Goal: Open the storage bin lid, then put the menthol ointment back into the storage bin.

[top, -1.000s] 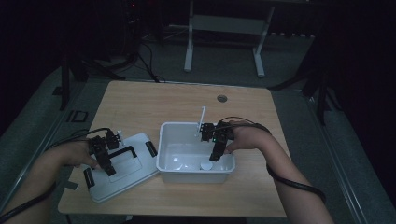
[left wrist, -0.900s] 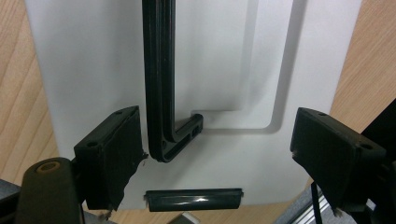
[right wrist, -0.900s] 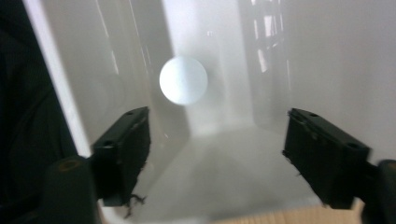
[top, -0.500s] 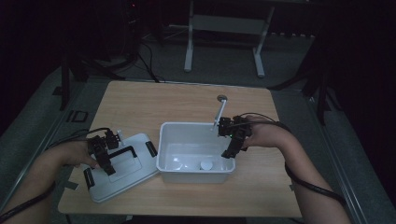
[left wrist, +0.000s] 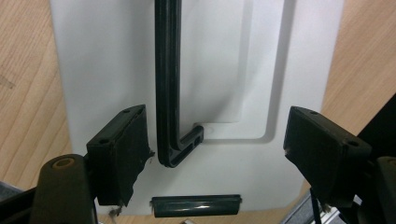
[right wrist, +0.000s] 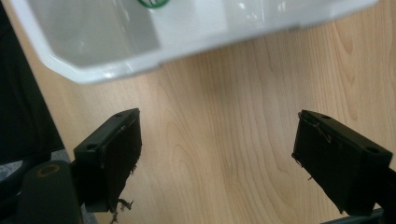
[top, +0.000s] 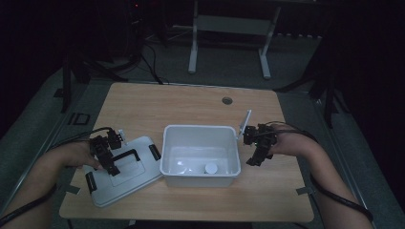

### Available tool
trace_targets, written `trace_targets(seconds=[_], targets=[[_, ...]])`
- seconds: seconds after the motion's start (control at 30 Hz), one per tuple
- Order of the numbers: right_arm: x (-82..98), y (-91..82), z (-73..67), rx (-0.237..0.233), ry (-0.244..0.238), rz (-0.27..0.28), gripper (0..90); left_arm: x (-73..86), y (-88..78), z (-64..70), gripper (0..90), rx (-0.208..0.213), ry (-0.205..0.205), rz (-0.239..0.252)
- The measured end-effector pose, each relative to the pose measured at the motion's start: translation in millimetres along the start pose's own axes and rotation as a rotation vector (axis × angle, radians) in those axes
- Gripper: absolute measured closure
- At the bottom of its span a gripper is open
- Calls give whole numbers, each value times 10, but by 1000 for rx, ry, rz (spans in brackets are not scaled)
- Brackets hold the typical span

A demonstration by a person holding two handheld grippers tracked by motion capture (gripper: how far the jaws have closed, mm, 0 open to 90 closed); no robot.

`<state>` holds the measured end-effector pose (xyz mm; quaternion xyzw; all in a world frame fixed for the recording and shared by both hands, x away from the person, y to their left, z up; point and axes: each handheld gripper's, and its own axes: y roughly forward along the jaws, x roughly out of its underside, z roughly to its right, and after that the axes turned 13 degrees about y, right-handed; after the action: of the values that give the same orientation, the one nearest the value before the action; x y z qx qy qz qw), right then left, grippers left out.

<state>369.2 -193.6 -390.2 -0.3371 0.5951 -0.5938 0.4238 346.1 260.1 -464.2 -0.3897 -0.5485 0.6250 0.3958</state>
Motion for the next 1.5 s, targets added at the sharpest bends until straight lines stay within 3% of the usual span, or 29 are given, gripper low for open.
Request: trace_targets(seconds=[0.13, 0.2, 0.37, 0.5, 0.57, 0.8, 1.1, 1.3, 1.5], targets=[[113, 83, 47, -12, 22, 3, 149, 13, 0, 5, 219, -2, 8, 8], [166, 132, 57, -7, 34, -4, 149, 16, 1, 13, 219, -23, 28, 5], [310, 260, 75, -13, 53, -15, 150, 18, -14, 19, 219, -26, 29, 14], [416, 324, 81, -15, 70, -24, 149, 25, 8, 15, 219, -23, 23, 17], [527, 391, 84, 17, 92, -39, 151, 25, 20, 10, 219, -28, 18, 28], [725, 518, 80, -12, 131, -54, 152, 39, 44, -13, 219, -23, -2, 29], [901, 516, 88, -17, 158, -50, 152, 82, 76, -59, 231, -14, -36, 28], [959, 534, 82, -17, 163, -61, 152, 90, 91, -86, 348, -2, -34, 46], [963, 536, 89, -15, 168, -62, 154, 52, 96, -112, 513, -4, -31, 29]])
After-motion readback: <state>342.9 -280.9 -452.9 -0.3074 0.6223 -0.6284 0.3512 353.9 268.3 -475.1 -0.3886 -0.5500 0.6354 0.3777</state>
